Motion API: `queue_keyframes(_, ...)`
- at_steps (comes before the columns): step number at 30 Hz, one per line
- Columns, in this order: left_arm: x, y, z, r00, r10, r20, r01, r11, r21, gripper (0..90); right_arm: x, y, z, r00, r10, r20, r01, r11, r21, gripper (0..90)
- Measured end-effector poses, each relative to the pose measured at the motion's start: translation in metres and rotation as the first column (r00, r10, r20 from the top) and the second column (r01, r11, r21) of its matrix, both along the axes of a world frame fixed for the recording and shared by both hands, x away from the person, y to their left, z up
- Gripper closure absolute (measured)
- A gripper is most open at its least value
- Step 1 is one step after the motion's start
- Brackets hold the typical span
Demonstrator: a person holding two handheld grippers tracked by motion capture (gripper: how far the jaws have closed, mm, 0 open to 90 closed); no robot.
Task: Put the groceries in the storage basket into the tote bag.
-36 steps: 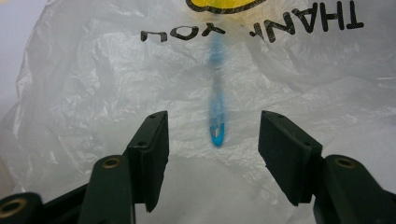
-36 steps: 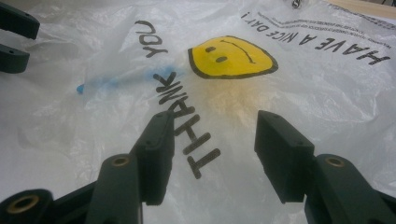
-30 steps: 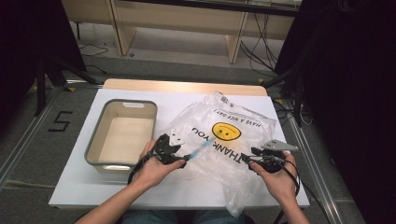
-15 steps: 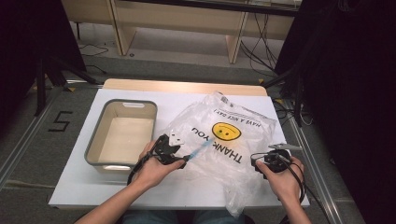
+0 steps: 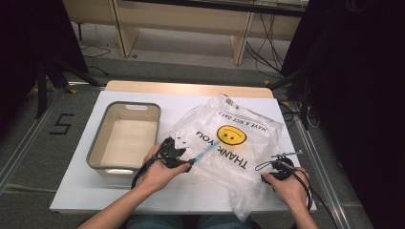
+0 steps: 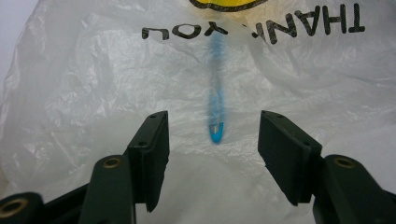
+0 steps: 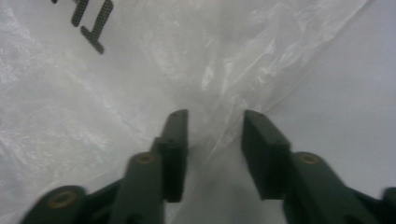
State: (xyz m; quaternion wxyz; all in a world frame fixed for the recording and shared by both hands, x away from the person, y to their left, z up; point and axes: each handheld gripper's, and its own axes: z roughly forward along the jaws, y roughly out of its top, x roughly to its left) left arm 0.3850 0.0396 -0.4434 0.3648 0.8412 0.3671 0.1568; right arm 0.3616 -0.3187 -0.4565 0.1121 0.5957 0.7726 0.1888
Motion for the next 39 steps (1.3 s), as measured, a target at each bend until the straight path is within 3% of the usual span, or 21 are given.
queue_keyframes(4,0.0,0.001,0.0,1.0,-0.001,0.002,0.001,1.0,-0.005,43.3,0.004,0.0,0.0,0.9993,0.035,-0.011,-0.035,0.9992,-0.02,85.6)
queue_keyframes(8,0.0,0.001,0.003,0.9999,0.004,0.009,-0.004,0.9999,-0.009,43.3,0.011,-0.002,0.001,0.9983,0.058,-0.008,-0.058,0.9974,-0.043,90.0)
queue_keyframes(12,0.001,0.001,0.005,0.9996,0.012,0.024,-0.011,0.9997,-0.02,42.9,0.024,-0.012,0.004,0.9948,0.082,0.06,-0.076,0.993,-0.091,90.0)
queue_keyframes(16,0.003,0.001,0.009,0.9985,0.028,0.048,-0.027,0.9994,-0.021,42.6,0.038,-0.021,0.005,0.9757,0.156,0.154,-0.132,0.9795,-0.152,89.9)
queue_keyframes(19,0.005,0.003,0.011,0.9953,0.068,0.069,-0.068,0.9977,-0.002,41.8,0.05,-0.027,0.002,0.964,0.17,0.205,-0.13,0.9726,-0.192,89.8)
queue_keyframes(23,0.006,0.004,0.009,0.9941,0.085,0.067,-0.088,0.9955,0.035,39.7,0.06,-0.031,0.0,0.9569,0.15,0.249,-0.099,0.9734,-0.207,89.6)
queue_keyframes(26,0.005,-0.001,0.0,0.9975,0.071,-0.002,-0.07,0.9931,0.094,37.4,0.063,-0.033,-0.002,0.9524,0.138,0.272,-0.086,0.9766,-0.197,87.1)
queue_keyframes(29,0.003,-0.003,-0.007,0.9966,0.064,-0.053,-0.055,0.9862,0.156,37.6,0.061,-0.033,0.001,0.9474,0.112,0.3,-0.059,0.9815,-0.182,75.1)
queue_keyframes(31,0.003,-0.004,-0.011,0.9926,0.074,-0.096,-0.055,0.9809,0.186,38.1,0.056,-0.032,0.007,0.9448,0.082,0.317,-0.034,0.9873,-0.155,66.2)
queue_keyframes(32,0.003,-0.004,-0.011,0.9926,0.074,-0.096,-0.055,0.9809,0.186,39.3,0.052,-0.03,0.009,0.9454,0.081,0.316,-0.037,0.9889,-0.144,62.0)
queue_keyframes(33,0.001,-0.004,-0.014,0.9884,0.085,-0.126,-0.055,0.9722,0.228,40.1,0.047,-0.028,0.012,0.9443,0.087,0.317,-0.048,0.9904,-0.129,57.6)
queue_keyframes(34,0.0,-0.005,-0.015,0.9859,0.086,-0.144,-0.049,0.969,0.242,40.0,0.042,-0.026,0.015,0.9419,0.086,0.325,-0.054,0.9928,-0.107,54.7)
queue_keyframes(36,0.0,-0.005,-0.017,0.9838,0.086,-0.157,-0.045,0.9675,0.249,40.4,0.03,-0.021,0.022,0.9396,0.088,0.331,-0.066,0.9948,-0.077,49.5)
queue_keyframes(37,-0.001,-0.005,-0.018,0.9821,0.098,-0.161,-0.053,0.963,0.264,40.6,0.024,-0.018,0.025,0.9433,0.09,0.32,-0.074,0.9953,-0.063,47.1)
queue_keyframes(39,-0.002,-0.005,-0.019,0.9799,0.105,-0.17,-0.056,0.9608,0.271,41.1,0.015,-0.016,0.027,0.9532,0.09,0.288,-0.08,0.9956,-0.049,44.1)
